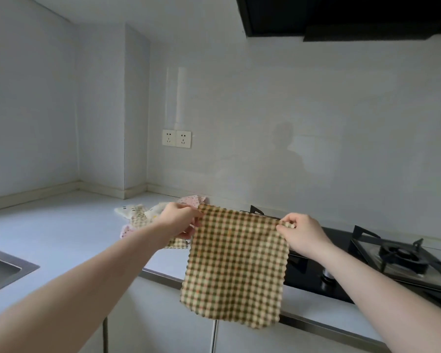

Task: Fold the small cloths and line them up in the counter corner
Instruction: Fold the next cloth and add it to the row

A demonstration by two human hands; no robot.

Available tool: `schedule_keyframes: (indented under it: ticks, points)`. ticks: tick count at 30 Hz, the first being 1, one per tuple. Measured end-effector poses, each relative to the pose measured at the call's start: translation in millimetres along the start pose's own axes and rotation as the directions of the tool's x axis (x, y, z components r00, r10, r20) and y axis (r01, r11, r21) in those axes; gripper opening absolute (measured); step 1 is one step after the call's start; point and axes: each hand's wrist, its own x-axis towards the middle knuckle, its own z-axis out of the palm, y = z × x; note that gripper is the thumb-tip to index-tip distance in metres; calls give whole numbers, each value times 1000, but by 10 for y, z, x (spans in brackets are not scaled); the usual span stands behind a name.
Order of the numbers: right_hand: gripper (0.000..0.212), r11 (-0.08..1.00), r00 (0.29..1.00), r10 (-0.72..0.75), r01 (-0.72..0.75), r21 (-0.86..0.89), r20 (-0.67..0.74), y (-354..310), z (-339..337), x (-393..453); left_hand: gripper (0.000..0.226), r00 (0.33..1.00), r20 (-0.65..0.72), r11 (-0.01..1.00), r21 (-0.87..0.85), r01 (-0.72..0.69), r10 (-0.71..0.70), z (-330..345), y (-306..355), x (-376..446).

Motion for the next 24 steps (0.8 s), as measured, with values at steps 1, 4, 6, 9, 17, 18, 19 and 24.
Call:
schedule_keyframes:
  ticks: [1, 4, 6, 9, 17, 18, 19, 24]
  points:
    - [10, 1000, 1000, 10, -9, -29, 16, 48, 48, 64, 14, 999, 6, 999, -41, 36, -36, 45, -60, 53]
    - [7, 998, 997, 67, -68, 19, 48, 161, 194, 258, 16, 992, 24, 988, -91, 123, -121, 171, -254, 247]
    - [4, 982, 989, 130, -139, 131, 74, 204, 280, 372, 18, 989, 25, 982, -122, 146, -144, 237, -355, 390]
    - [5, 925, 973, 205, -227, 306, 105, 261, 403, 520, 23, 984, 33, 964, -196, 177, -174, 294, -434, 568]
    - [17, 977, 990, 120, -105, 187, -69, 481, 651, 776, 43, 982, 19, 962, -198, 188, -188, 354, -552, 863]
    - [17, 988, 994, 80, -69, 135, -80, 508, 666, 768, 38, 986, -3, 972, -169, 163, -166, 370, -568, 876]
    - [17, 995, 996, 46, -38, 94, -82, 532, 676, 748, 31, 990, -18, 982, -125, 140, -143, 383, -590, 886]
    - [18, 996, 994, -85, 86, 2, -73, 685, 705, 553, 10, 995, 24, 992, 79, 97, -99, 406, -746, 807]
